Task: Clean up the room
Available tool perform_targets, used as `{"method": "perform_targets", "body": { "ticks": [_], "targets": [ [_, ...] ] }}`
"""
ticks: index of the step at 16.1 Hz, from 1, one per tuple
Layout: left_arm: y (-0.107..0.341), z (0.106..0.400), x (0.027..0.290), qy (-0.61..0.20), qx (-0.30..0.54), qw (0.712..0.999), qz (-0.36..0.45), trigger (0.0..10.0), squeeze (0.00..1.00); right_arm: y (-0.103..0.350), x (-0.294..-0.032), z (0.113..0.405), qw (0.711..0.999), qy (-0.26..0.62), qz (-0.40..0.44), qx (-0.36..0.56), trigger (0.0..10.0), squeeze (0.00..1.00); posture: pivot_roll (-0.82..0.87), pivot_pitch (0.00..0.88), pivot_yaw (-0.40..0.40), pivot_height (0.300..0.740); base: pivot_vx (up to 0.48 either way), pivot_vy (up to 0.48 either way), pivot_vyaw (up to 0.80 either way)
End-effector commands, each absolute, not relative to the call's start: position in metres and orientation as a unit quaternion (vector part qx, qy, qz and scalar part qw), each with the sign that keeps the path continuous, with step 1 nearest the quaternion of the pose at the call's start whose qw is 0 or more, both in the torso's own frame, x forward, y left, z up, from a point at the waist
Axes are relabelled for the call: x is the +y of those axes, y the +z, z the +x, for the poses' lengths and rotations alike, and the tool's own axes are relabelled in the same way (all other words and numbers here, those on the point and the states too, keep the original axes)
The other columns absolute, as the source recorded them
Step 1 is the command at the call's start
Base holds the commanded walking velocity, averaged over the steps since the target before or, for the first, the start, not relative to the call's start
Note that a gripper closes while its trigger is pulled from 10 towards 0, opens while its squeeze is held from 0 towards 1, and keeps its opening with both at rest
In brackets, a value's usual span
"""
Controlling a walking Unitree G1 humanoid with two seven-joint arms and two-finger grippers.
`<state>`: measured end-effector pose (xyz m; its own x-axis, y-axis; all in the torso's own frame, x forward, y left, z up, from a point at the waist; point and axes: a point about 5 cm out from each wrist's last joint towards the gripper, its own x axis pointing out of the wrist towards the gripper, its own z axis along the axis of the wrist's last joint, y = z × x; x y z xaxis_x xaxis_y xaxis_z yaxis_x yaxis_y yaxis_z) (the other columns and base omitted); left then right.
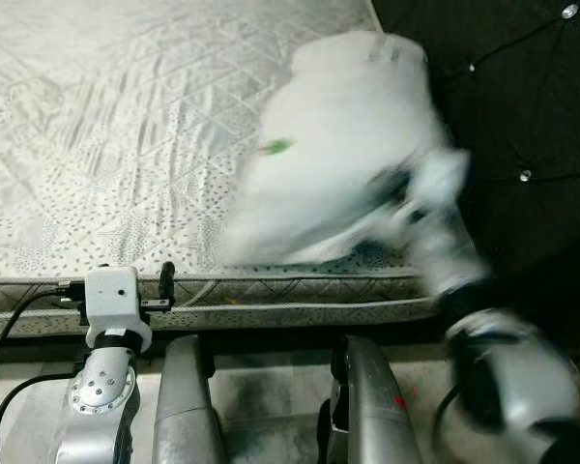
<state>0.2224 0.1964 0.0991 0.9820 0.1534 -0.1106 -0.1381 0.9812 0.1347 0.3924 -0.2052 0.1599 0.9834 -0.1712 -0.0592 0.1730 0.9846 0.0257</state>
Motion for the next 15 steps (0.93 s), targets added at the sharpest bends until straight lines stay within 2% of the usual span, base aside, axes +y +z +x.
{"method": "perform_targets", "body": {
  "ticks": [1,3,5,10,11,15],
  "targets": [
    [0.097,0.223,0.196,0.074,0.067,0.993,0.067,10.0,0.00,0.187,-0.215,0.397,0.994,-0.106,0.018,-0.027,0.0,0.00,0.13,0.083,-0.064,0.565,0.000,0.000,0.00],
    [0.097,0.227,0.195,0.074,0.064,0.993,0.065,10.0,0.00,0.189,-0.251,0.391,0.986,-0.167,-0.008,-0.020,0.0,0.00,0.12,0.089,-0.064,0.565,0.000,0.000,0.00],
    [0.095,0.226,0.187,0.065,0.067,0.994,0.060,10.0,0.00,0.173,-0.270,0.381,0.974,-0.226,0.002,0.010,0.0,0.00,0.11,0.095,-0.058,0.565,0.000,0.000,0.00],
    [0.096,0.227,0.188,0.064,0.068,0.994,0.060,10.0,0.00,0.110,-0.256,0.357,0.978,-0.191,-0.010,0.079,0.0,0.00,0.10,0.110,-0.054,0.565,0.000,0.000,0.00],
    [0.096,0.228,0.188,0.063,0.069,0.994,0.060,10.0,0.00,0.090,-0.249,0.344,0.979,-0.180,-0.010,0.095,0.0,0.00,0.09,0.114,-0.047,0.565,0.000,0.000,0.00],
    [0.096,0.230,0.187,0.059,0.069,0.994,0.061,10.0,0.00,0.072,-0.235,0.327,0.983,-0.150,-0.012,0.102,0.0,0.00,0.09,0.110,-0.044,0.565,0.000,0.000,0.00]
  ]
}}
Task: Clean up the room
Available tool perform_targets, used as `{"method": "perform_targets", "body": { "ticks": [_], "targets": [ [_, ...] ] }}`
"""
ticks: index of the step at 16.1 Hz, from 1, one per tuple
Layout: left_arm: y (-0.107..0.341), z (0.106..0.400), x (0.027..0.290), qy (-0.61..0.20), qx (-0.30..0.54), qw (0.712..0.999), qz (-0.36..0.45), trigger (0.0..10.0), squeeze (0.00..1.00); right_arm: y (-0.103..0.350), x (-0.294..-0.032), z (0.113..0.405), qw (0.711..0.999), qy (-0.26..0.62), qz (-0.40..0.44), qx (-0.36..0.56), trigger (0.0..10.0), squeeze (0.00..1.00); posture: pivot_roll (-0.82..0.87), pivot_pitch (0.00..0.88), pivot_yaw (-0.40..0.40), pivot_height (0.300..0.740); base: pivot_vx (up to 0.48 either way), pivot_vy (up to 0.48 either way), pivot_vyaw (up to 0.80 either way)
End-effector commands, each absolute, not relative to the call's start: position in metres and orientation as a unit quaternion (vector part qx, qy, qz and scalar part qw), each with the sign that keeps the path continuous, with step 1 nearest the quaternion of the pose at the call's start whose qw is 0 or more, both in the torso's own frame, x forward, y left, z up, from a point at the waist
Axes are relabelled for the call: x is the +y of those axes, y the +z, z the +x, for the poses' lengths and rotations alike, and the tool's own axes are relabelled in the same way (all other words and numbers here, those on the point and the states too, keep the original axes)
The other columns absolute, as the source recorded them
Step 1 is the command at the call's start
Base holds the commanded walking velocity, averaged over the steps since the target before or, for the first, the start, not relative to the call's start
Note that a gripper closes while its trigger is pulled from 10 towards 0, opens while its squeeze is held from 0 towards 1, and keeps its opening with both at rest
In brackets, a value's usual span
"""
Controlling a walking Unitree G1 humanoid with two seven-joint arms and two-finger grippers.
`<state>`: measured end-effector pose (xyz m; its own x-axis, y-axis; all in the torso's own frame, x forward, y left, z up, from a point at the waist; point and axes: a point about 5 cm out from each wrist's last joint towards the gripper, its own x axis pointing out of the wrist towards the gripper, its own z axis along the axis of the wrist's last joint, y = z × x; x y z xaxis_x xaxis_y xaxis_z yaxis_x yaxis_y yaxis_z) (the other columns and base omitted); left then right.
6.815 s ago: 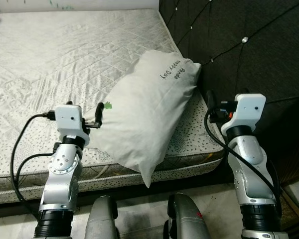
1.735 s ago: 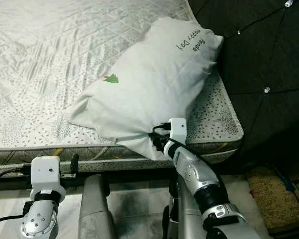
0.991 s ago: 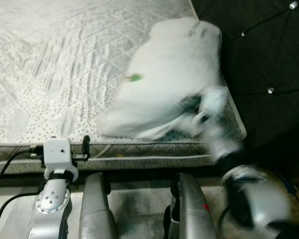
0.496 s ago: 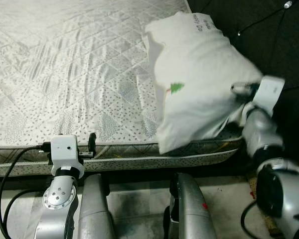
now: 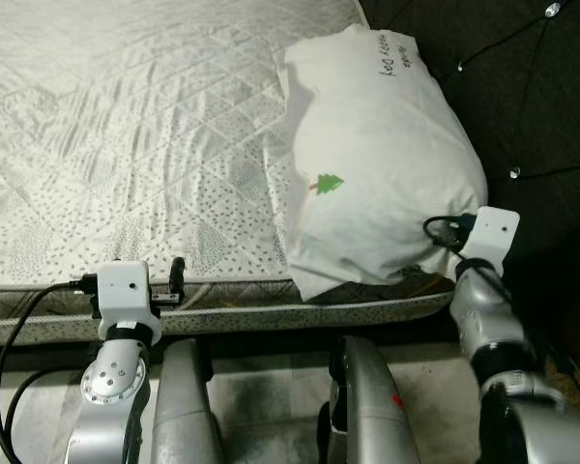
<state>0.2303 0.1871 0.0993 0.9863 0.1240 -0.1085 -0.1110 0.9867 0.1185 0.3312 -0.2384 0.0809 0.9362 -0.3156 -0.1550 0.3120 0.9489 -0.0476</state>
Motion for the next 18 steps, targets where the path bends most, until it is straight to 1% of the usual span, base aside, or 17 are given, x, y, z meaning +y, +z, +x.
{"method": "perform_targets", "body": {
  "ticks": [1,3,6,7,8,9,10,13,14,15,16,17,18],
  "targets": [
    [0.096,0.231,0.187,0.059,0.068,0.994,0.061,10.0,0.00,0.067,-0.231,0.323,0.984,-0.138,-0.011,0.108,0.0,0.00,0.09,0.109,-0.044,0.565,0.000,0.000,0.00],
    [0.096,0.232,0.187,0.059,0.068,0.994,0.061,10.0,0.00,0.064,-0.226,0.320,0.986,-0.121,-0.011,0.114,0.0,0.00,0.08,0.108,-0.041,0.565,0.000,0.000,0.00],
    [0.098,0.234,0.187,0.060,0.063,0.994,0.061,10.0,0.00,0.087,-0.236,0.334,0.989,-0.124,-0.013,0.084,0.0,0.00,0.09,0.098,-0.049,0.565,0.000,0.000,0.00],
    [0.098,0.234,0.189,0.066,0.062,0.994,0.061,10.0,0.00,0.086,-0.232,0.331,0.991,-0.099,-0.014,0.087,0.0,0.00,0.10,0.097,-0.051,0.565,0.000,0.000,0.00],
    [0.098,0.234,0.189,0.066,0.062,0.994,0.061,10.0,0.00,0.084,-0.231,0.330,0.991,-0.093,-0.014,0.090,0.0,0.00,0.10,0.097,-0.051,0.565,0.000,0.000,0.00],
    [0.098,0.234,0.189,0.066,0.062,0.994,0.060,10.0,0.00,0.065,-0.213,0.324,0.989,0.005,-0.039,0.142,0.0,0.00,0.09,0.101,-0.049,0.565,0.000,0.000,0.00],
    [0.097,0.234,0.187,0.063,0.063,0.994,0.060,10.0,0.00,0.070,-0.214,0.331,0.988,0.021,-0.074,0.136,0.0,0.00,0.09,0.101,-0.045,0.565,0.000,0.000,0.00],
    [0.099,0.238,0.188,0.061,0.059,0.994,0.062,10.0,0.00,0.108,-0.230,0.361,0.989,-0.002,-0.097,0.112,0.0,0.00,0.10,0.091,-0.043,0.565,0.000,0.000,0.00],
    [0.100,0.239,0.190,0.062,0.057,0.994,0.064,10.0,0.00,0.122,-0.240,0.369,0.989,-0.019,-0.102,0.109,0.0,0.00,0.10,0.089,-0.045,0.565,0.000,0.000,0.00],
    [0.101,0.240,0.191,0.064,0.056,0.994,0.065,10.0,0.00,0.132,-0.249,0.372,0.988,-0.040,-0.108,0.106,0.0,0.00,0.10,0.087,-0.051,0.565,0.000,0.000,0.00],
    [0.101,0.240,0.193,0.068,0.054,0.994,0.066,10.0,0.00,0.144,-0.264,0.374,0.986,-0.079,-0.109,0.101,0.0,0.00,0.11,0.086,-0.054,0.565,0.000,0.000,0.00],
    [0.101,0.240,0.193,0.071,0.054,0.994,0.066,10.0,0.00,0.150,-0.278,0.374,0.984,-0.114,-0.095,0.103,0.0,0.00,0.11,0.086,-0.057,0.565,0.000,0.000,0.00],
    [0.101,0.239,0.194,0.075,0.054,0.994,0.065,10.0,0.00,0.154,-0.296,0.369,0.978,-0.158,-0.072,0.112,0.0,0.00,0.11,0.087,-0.057,0.565,0.000,0.000,0.00]
  ]
}}
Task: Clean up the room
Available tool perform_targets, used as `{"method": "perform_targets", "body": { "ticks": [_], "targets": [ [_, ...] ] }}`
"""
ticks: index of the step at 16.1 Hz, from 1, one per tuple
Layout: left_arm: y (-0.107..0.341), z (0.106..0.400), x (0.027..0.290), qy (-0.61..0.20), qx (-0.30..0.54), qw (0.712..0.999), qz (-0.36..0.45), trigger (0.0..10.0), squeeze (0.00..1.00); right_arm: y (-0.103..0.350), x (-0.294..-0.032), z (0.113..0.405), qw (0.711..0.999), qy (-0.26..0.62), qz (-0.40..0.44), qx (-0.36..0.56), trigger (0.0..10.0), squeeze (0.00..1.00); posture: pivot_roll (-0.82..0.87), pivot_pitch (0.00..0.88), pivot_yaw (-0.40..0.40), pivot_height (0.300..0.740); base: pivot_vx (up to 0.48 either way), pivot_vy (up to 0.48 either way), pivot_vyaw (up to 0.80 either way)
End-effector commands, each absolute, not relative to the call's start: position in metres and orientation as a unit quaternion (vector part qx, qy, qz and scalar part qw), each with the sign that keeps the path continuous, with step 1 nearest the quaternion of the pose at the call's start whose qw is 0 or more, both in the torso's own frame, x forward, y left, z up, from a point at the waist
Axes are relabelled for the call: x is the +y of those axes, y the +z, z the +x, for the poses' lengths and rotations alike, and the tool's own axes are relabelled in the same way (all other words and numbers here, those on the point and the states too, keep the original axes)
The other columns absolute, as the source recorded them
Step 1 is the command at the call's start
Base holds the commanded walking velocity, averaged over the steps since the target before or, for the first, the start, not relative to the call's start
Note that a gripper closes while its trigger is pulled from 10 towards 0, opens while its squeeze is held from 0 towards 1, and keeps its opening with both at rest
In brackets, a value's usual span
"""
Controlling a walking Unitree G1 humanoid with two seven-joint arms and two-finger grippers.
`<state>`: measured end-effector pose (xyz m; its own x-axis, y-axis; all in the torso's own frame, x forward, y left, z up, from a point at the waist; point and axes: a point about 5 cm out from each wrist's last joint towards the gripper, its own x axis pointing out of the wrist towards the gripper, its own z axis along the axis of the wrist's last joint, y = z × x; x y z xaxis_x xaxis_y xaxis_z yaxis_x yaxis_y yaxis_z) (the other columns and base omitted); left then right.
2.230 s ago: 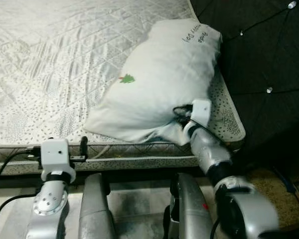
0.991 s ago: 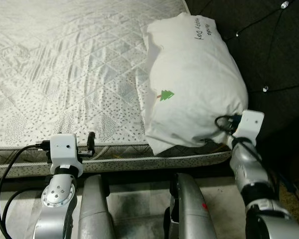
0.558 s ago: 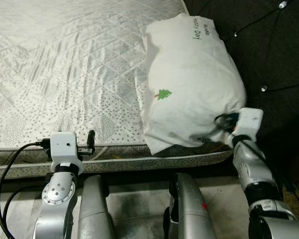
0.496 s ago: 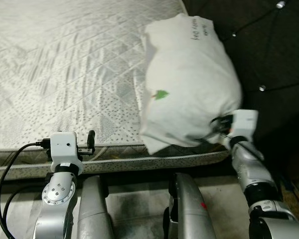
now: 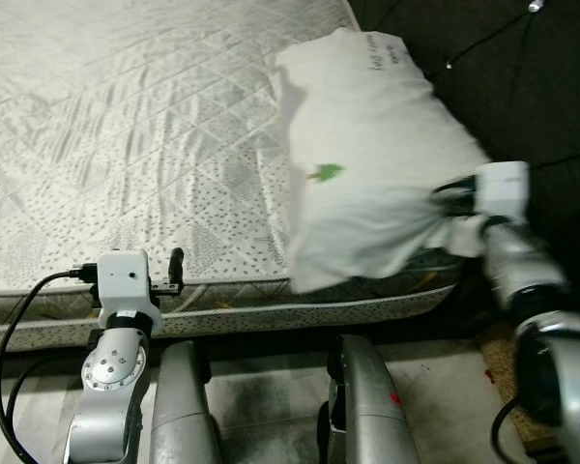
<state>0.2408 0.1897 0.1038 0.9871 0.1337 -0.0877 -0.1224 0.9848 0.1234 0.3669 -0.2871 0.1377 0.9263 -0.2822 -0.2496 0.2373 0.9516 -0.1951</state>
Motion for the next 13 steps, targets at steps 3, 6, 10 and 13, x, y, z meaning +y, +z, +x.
{"method": "perform_targets", "body": {
  "ticks": [3,6,10,13],
  "targets": [
    [0.099,0.238,0.194,0.076,0.056,0.993,0.064,10.0,0.00,0.171,-0.343,0.354,0.961,-0.234,-0.086,0.117,0.0,0.00,0.10,0.080,-0.054,0.565,0.000,0.000,0.00],
    [0.101,0.243,0.194,0.073,0.051,0.994,0.065,10.0,0.00,0.176,-0.352,0.350,0.957,-0.234,-0.117,0.123,0.0,0.00,0.09,0.076,-0.056,0.565,0.000,0.000,0.00],
    [0.106,0.249,0.197,0.073,0.043,0.994,0.068,10.0,0.00,0.138,-0.335,0.342,0.962,-0.174,-0.149,0.148,0.0,0.00,0.06,0.102,-0.047,0.565,0.000,0.000,0.00],
    [0.104,0.248,0.198,0.071,0.045,0.994,0.069,10.0,0.00,0.098,-0.318,0.325,0.970,-0.146,-0.113,0.157,0.0,0.00,0.05,0.101,-0.036,0.565,0.000,0.000,0.00]
  ]
}}
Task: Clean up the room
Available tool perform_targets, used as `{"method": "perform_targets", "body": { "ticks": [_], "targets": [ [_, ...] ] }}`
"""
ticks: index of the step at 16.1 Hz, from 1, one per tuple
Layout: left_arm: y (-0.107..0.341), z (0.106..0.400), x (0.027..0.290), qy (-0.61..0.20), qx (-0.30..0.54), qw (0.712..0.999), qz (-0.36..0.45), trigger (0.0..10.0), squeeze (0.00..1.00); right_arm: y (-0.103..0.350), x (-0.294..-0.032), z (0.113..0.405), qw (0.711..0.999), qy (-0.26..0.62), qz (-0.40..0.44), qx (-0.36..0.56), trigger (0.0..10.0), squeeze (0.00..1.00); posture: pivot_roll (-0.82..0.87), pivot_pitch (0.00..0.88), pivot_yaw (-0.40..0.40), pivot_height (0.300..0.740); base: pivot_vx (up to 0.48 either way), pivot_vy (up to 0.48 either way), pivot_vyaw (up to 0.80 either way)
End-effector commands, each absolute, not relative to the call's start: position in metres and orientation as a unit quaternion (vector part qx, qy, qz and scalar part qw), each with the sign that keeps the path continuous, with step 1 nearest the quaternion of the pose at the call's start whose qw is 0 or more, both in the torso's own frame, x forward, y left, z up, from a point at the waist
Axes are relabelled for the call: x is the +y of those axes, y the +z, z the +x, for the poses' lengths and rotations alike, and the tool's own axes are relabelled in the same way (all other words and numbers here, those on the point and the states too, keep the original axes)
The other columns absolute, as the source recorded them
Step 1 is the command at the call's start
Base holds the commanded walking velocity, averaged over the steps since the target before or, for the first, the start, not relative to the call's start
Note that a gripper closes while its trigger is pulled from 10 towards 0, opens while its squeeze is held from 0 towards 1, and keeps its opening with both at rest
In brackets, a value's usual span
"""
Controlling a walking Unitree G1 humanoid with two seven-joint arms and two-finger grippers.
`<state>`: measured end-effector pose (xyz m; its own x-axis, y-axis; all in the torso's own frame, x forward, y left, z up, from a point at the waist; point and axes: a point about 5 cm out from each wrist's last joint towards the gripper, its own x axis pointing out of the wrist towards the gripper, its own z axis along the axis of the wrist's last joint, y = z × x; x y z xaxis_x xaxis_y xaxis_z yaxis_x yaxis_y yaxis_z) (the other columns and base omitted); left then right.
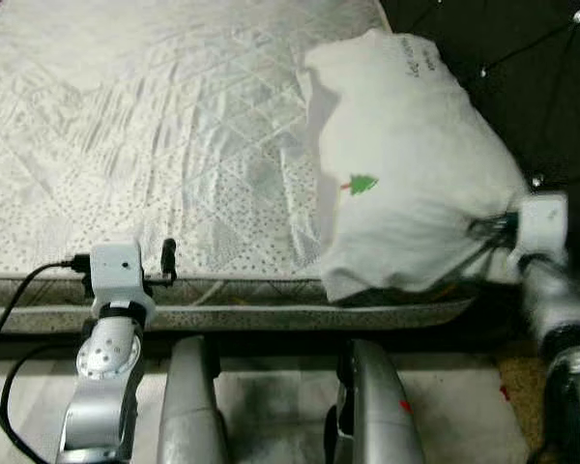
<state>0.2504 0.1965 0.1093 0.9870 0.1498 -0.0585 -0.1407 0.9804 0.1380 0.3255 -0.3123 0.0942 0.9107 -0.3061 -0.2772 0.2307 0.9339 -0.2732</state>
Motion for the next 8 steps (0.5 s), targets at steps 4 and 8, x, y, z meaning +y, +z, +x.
{"method": "perform_targets", "body": {
  "ticks": [4,8],
  "targets": [
    [0.102,0.246,0.200,0.074,0.051,0.994,0.063,10.0,0.00,0.075,-0.302,0.299,0.971,-0.202,-0.069,0.105,0.0,0.00,0.05,0.067,-0.027,0.565,0.000,0.000,0.00],
    [0.102,0.253,0.196,0.069,0.045,0.995,0.061,10.0,0.00,0.077,-0.283,0.297,0.975,-0.202,-0.044,0.081,10.0,0.09,0.04,0.029,-0.030,0.565,0.000,0.000,0.00]
  ]
}}
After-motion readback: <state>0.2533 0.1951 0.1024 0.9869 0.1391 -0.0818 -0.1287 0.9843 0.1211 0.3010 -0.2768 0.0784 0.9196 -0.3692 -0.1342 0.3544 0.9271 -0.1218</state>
